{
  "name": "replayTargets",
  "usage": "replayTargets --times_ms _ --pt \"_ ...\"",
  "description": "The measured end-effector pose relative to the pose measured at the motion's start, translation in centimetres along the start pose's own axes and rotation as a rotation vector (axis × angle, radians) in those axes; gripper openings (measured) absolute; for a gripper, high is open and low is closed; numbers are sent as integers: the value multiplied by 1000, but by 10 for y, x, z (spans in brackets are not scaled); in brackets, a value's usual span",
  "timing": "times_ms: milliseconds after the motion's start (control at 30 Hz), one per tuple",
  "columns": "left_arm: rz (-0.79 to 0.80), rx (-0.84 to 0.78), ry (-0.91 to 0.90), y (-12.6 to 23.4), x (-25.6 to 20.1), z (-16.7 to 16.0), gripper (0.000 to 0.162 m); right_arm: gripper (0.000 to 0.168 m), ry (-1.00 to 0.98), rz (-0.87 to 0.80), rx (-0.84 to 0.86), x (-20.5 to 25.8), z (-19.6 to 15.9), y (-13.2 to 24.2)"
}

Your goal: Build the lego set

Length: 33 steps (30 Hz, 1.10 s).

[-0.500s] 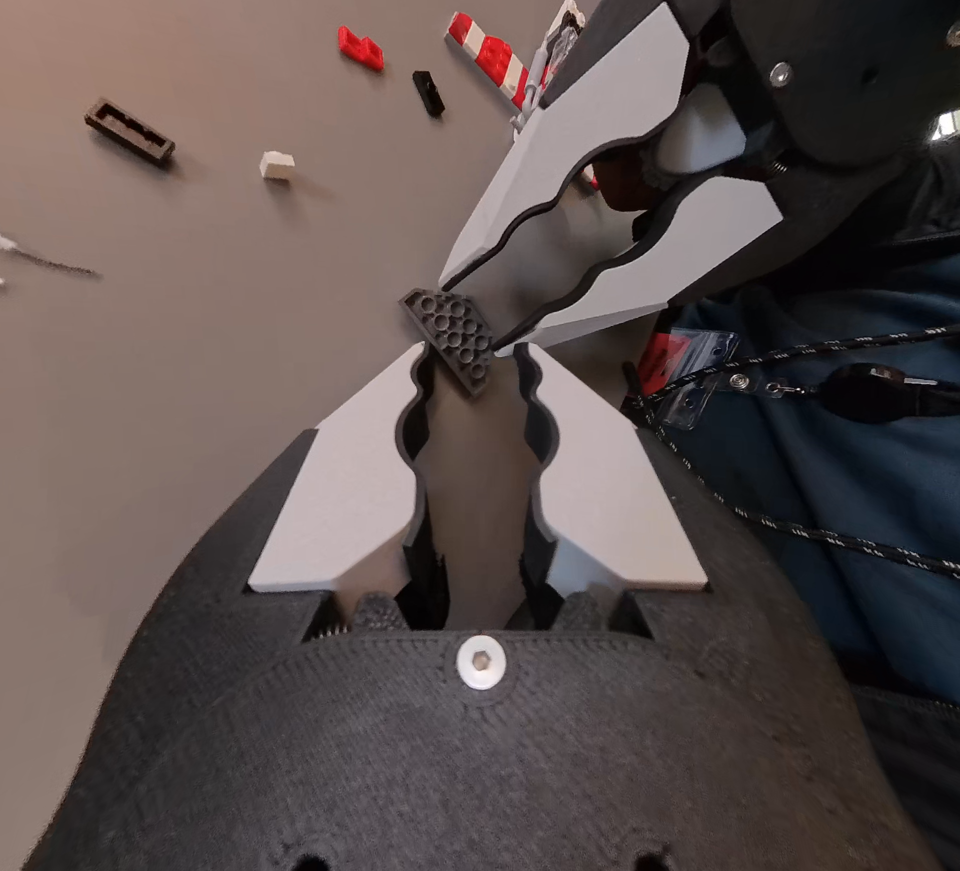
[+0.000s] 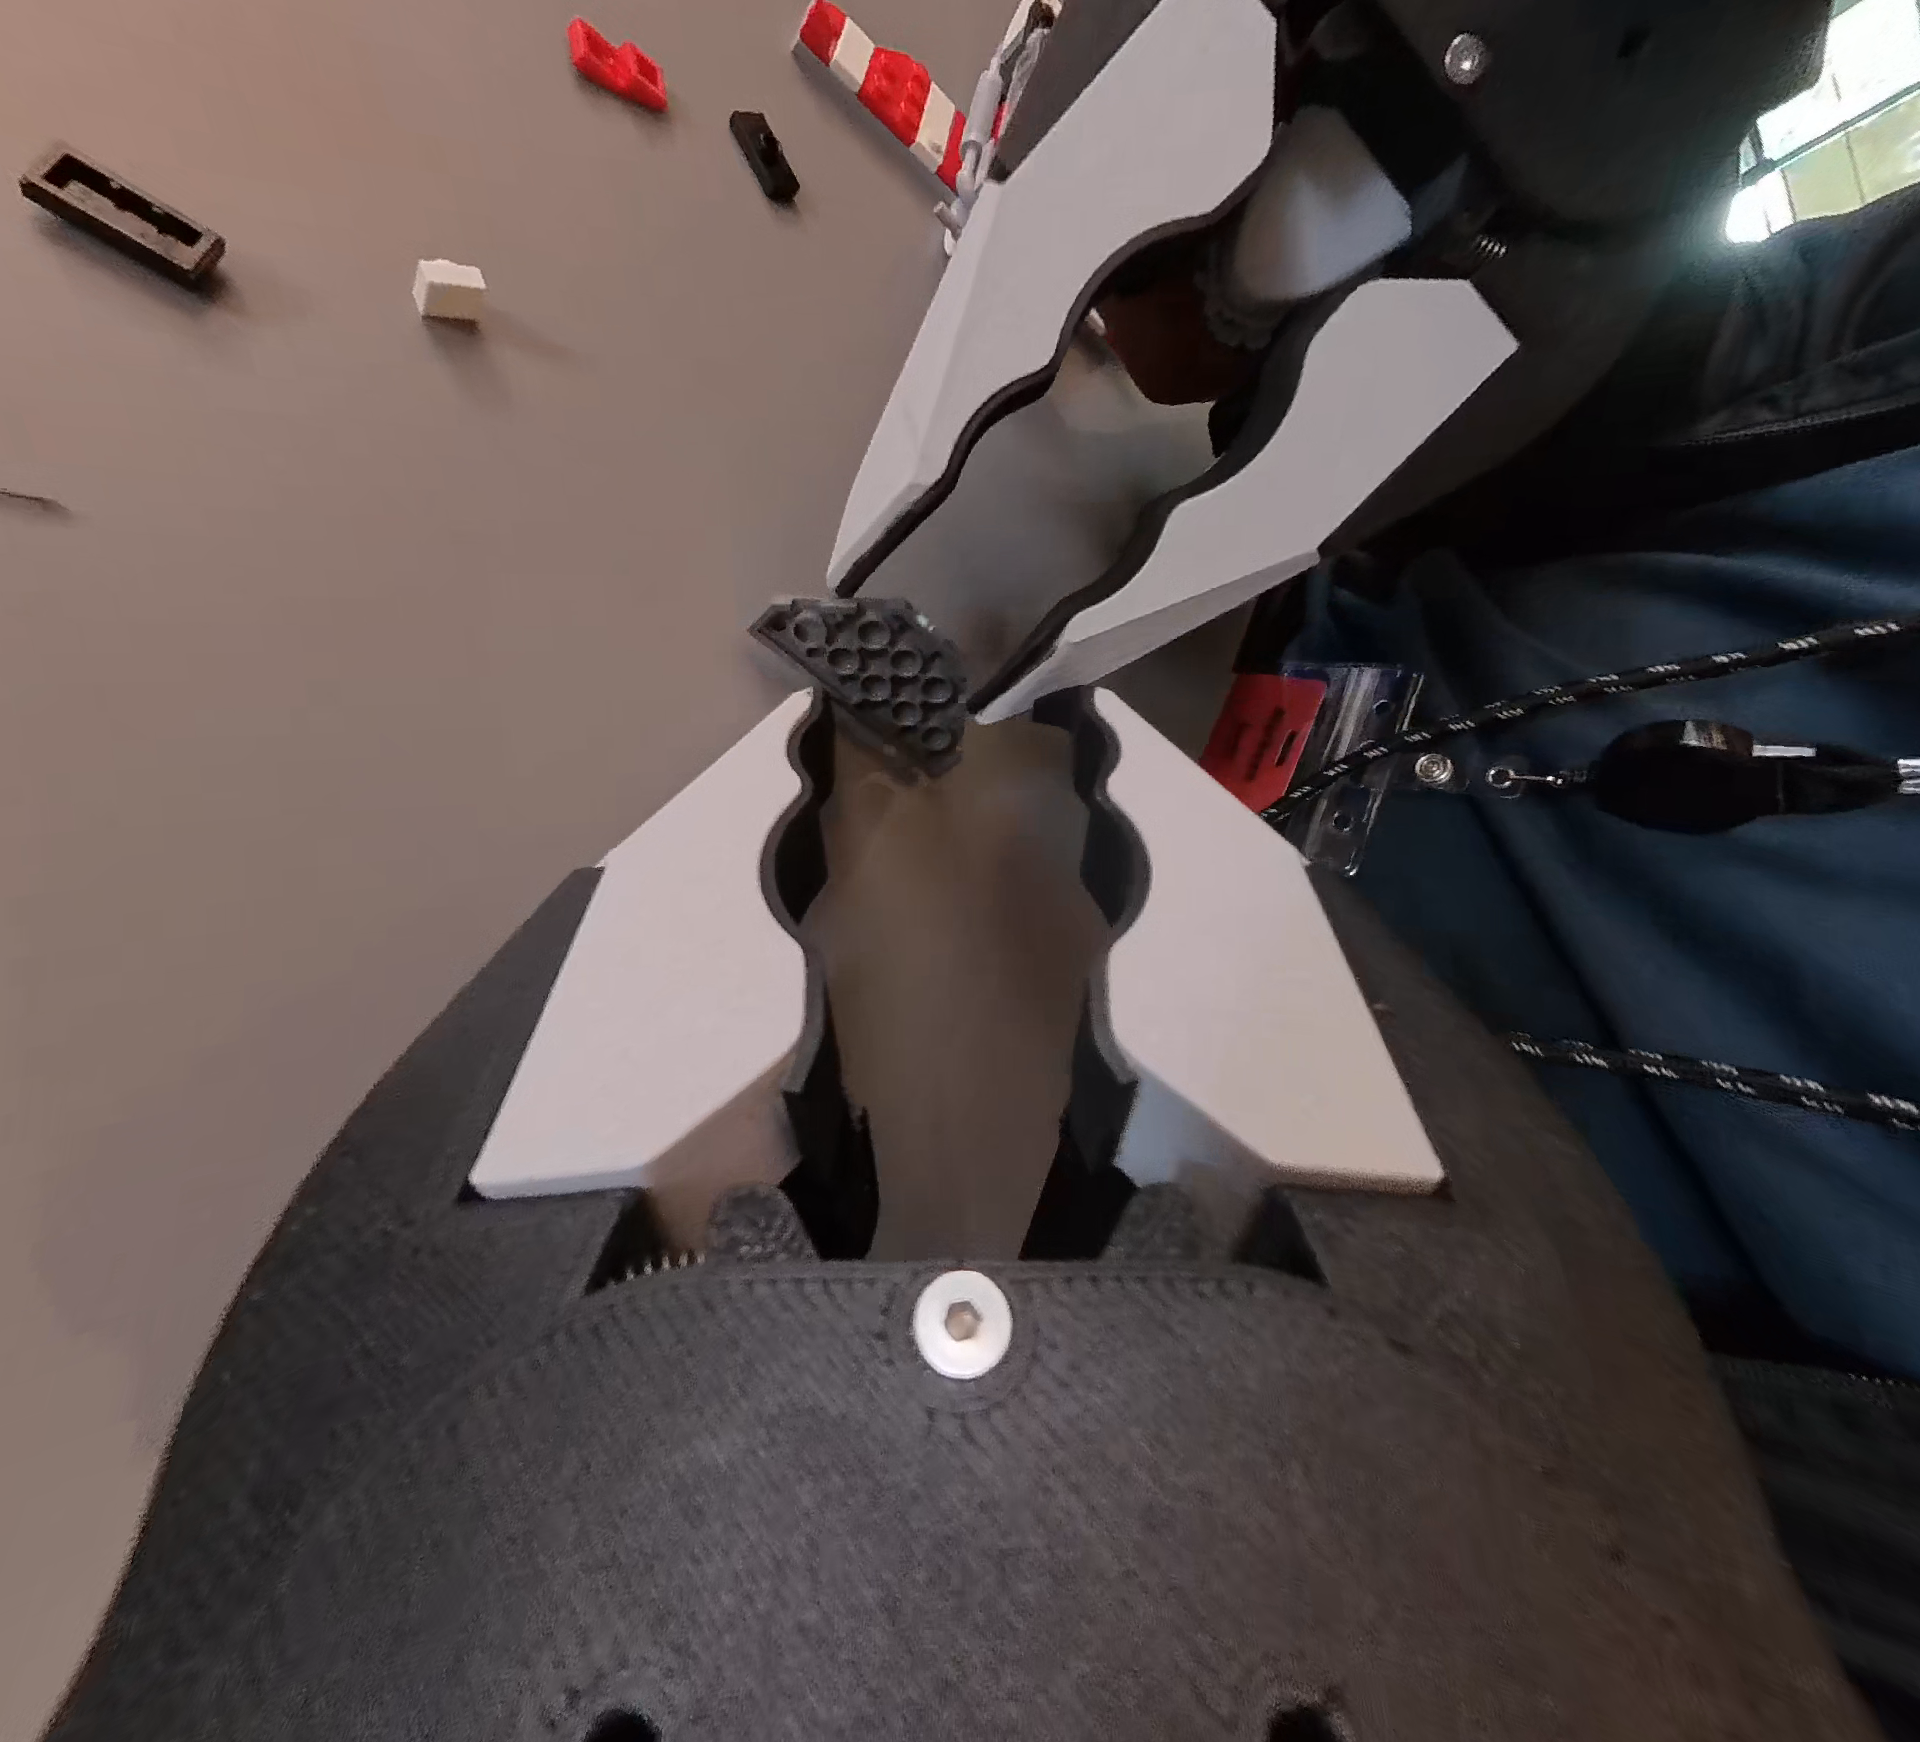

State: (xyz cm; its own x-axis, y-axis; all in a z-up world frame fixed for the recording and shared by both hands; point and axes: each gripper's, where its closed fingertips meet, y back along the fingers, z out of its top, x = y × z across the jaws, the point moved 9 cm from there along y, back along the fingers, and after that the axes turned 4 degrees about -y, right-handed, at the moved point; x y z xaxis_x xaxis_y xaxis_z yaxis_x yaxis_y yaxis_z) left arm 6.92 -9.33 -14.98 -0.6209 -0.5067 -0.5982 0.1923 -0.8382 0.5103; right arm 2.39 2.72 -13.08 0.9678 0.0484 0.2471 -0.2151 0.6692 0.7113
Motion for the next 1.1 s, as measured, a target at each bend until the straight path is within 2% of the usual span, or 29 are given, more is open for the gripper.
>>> replayTargets --times_ms 200,500,633,900,1100 --pt "-46 -4 -11 1 -4 -2 45 30 -1 46 3 3 2 -4" --pt "-37 -4 25 1 -2 -3 45 31 13 4 14 3 -1 0" --pt "-10 3 36 0 0 -3 40 34 6 -6 12 3 -5 7" --pt "93 20 39 -4 2 -3 14 37 -25 -76 -34 3 -4 26" --pt "134 1 23 -4 2 -1 11 50 -75 -130 -124 1 -7 30"
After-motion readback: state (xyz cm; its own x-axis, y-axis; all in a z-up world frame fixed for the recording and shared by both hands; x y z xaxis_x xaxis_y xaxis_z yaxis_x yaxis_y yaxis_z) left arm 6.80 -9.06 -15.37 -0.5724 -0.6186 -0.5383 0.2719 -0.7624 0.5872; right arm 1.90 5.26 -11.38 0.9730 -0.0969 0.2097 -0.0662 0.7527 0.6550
